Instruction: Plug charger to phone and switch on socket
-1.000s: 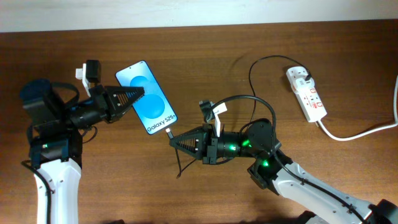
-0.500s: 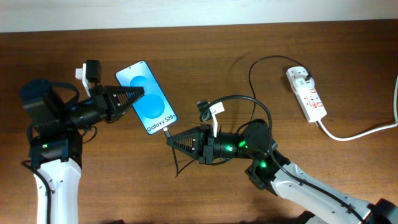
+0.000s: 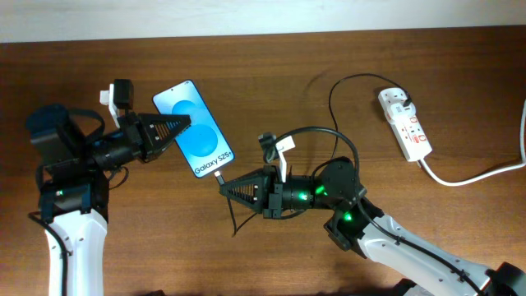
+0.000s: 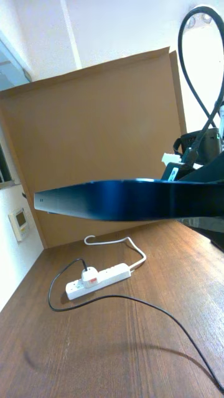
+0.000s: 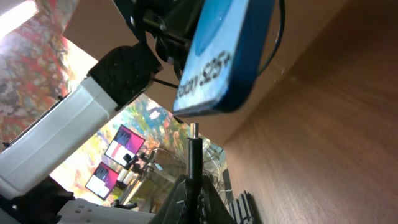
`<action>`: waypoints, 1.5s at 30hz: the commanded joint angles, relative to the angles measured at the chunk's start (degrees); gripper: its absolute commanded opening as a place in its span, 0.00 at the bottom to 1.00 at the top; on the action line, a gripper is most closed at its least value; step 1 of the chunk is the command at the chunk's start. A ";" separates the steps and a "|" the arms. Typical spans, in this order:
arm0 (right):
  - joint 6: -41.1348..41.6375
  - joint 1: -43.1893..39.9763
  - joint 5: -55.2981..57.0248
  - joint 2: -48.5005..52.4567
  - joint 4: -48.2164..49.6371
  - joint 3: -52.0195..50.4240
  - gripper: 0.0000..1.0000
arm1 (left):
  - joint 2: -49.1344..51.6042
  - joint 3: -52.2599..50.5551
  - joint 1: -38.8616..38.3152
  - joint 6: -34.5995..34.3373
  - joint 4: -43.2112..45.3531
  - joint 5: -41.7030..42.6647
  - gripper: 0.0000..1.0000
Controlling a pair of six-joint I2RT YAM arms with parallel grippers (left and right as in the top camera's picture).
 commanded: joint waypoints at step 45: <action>-0.87 0.02 3.32 1.11 0.70 2.36 0.04 | -0.61 0.48 -3.52 3.21 0.35 3.67 0.00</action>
